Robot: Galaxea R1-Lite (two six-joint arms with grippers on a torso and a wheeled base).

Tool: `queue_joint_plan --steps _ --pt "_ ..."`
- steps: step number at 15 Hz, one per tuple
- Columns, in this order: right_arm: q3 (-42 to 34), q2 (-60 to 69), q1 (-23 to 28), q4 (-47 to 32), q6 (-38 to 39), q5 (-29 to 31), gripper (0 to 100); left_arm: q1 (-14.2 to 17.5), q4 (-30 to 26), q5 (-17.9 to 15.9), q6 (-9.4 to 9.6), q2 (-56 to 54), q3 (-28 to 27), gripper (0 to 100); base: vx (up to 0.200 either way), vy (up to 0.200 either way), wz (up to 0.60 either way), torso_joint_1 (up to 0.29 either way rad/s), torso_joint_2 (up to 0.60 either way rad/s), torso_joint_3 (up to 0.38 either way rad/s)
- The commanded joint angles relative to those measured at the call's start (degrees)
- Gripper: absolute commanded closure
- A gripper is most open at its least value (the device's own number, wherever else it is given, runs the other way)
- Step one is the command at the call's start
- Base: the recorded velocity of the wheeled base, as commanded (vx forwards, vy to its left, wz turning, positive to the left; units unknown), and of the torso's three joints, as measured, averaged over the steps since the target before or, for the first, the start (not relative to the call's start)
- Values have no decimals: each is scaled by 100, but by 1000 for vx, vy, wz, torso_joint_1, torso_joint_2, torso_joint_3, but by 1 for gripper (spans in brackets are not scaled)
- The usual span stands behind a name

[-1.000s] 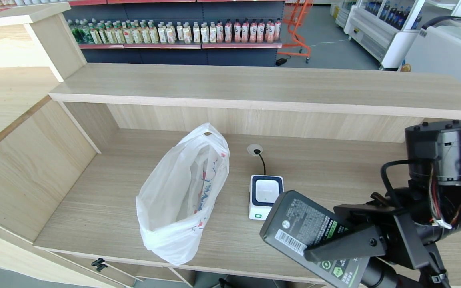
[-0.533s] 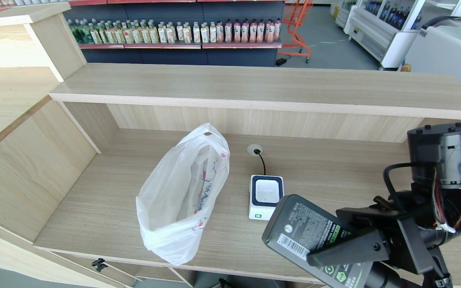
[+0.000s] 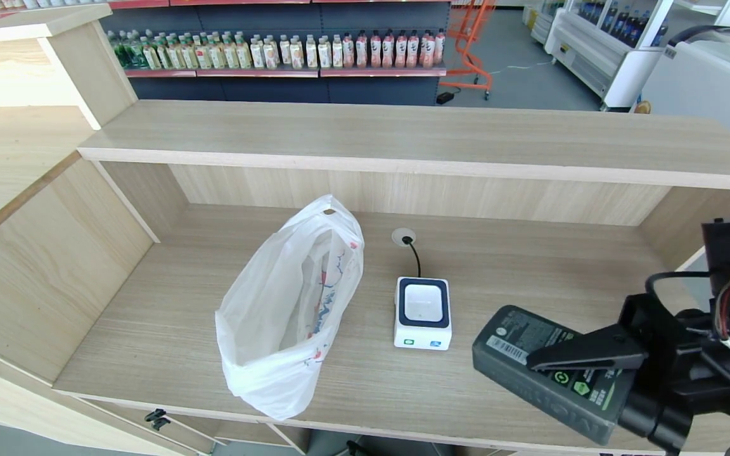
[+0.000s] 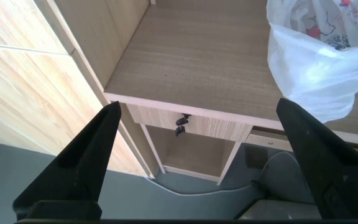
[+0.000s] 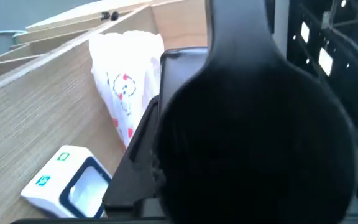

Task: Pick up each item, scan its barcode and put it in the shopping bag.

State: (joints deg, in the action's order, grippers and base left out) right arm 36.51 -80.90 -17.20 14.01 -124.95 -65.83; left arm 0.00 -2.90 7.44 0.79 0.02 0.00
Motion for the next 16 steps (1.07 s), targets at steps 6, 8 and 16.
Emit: queue_joint_plan --steps 6,8,16 --pt "137 1050 2256 -1418 4989 457 100 0 0 3 0 -2 0 0 0 0 0 0 0 0" --pt "664 935 1861 -1392 9208 1749 100 0 0 3 0 -2 0 0 0 0 0 0 0 0" --pt "875 -1420 305 392 15106 3911 100 0 0 3 0 -2 0 0 0 0 0 0 0 0"
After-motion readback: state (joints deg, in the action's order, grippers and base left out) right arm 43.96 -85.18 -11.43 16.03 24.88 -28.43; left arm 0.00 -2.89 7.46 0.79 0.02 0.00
